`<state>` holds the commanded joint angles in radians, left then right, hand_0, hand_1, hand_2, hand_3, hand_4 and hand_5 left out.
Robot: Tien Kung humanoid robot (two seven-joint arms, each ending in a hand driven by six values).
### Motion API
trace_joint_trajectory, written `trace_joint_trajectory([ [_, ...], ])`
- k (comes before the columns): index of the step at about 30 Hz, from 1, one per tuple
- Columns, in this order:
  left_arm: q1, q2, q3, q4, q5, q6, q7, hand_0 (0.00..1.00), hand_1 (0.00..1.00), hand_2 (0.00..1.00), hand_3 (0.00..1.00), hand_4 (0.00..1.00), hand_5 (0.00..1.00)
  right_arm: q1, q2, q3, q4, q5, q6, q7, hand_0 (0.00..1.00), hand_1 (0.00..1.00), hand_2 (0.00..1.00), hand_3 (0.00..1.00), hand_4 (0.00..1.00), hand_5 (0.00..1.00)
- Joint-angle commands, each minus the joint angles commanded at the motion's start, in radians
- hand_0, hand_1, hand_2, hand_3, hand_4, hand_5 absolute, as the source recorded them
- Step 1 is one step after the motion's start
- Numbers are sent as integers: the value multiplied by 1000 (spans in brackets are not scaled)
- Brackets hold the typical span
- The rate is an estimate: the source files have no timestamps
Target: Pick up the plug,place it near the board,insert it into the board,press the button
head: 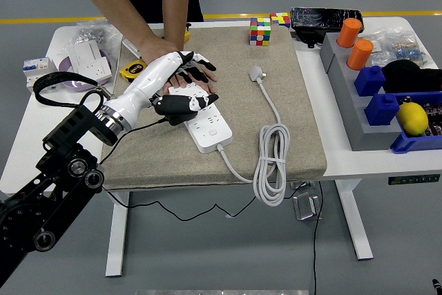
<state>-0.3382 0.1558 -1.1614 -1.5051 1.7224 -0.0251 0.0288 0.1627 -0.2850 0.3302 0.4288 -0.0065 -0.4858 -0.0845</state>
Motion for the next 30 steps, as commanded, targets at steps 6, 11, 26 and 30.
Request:
trace_joint_trajectory([
  [6,48,-25,-89,1,-254,-17,18,998,998,998,998,998,757,2,2,4,0,0,1,-1,943,871,811,809,998,998],
  [11,71,-19,-111,2,-466,-32,31,998,998,998,998,998,757,2,2,7,0,-1,1,-1,943,871,811,809,998,998],
  [26,83,12,-56,-5,-172,-83,44,854,886,829,998,998,473,4,4,10,-1,-1,-2,1,943,870,811,808,998,998],
  [30,64,32,-11,7,-3,-87,25,753,774,756,998,983,368,3,3,8,-2,2,-2,1,943,870,811,808,998,998],
])
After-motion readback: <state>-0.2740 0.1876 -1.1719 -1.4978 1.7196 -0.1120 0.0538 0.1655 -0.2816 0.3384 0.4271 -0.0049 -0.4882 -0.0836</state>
